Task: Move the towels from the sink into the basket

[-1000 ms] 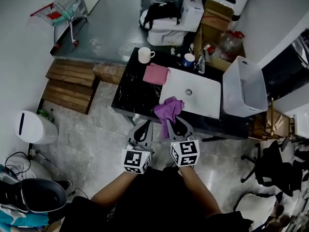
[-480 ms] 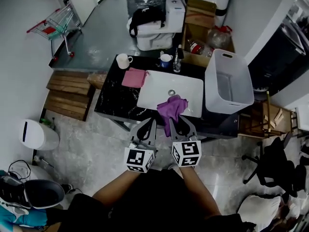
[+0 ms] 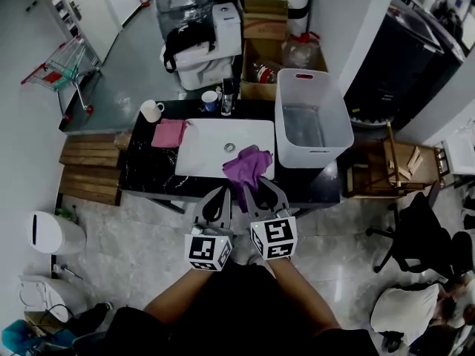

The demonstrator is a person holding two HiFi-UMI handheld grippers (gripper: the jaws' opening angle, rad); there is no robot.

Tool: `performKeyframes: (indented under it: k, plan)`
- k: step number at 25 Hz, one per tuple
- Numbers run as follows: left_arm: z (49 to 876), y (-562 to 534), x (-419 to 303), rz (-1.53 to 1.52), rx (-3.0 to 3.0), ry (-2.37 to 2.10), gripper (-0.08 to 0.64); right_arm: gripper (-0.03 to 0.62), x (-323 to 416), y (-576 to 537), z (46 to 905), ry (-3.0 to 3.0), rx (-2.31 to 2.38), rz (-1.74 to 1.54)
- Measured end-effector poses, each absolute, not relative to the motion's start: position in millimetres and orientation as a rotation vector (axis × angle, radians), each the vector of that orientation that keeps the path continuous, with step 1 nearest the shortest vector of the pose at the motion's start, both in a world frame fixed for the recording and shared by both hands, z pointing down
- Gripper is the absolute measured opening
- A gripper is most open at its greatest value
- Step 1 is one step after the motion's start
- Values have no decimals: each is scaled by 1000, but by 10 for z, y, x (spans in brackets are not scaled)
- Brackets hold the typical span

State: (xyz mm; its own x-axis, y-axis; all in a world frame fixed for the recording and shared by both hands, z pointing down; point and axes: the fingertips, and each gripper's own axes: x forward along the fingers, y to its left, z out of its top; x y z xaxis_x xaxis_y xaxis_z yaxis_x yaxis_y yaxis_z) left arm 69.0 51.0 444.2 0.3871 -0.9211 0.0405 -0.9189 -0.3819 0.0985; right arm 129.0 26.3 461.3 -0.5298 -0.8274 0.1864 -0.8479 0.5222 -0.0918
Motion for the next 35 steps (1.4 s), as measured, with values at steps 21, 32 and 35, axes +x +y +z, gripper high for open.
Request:
performKeyframes:
  k: [21, 32, 35]
  plan:
    - [4046, -882, 1503, -160, 2643, -1442, 5, 106, 2062, -948, 4254, -2474, 1702, 203]
    - [3989, -1597, 1729, -232, 2682, -1280, 5, 106, 2342, -1650, 4191, -2336, 1829, 185]
    - [3985, -1737, 1749, -278, 2693, -1242, 5, 106, 2451, -1813, 4185, -2301, 1862, 192]
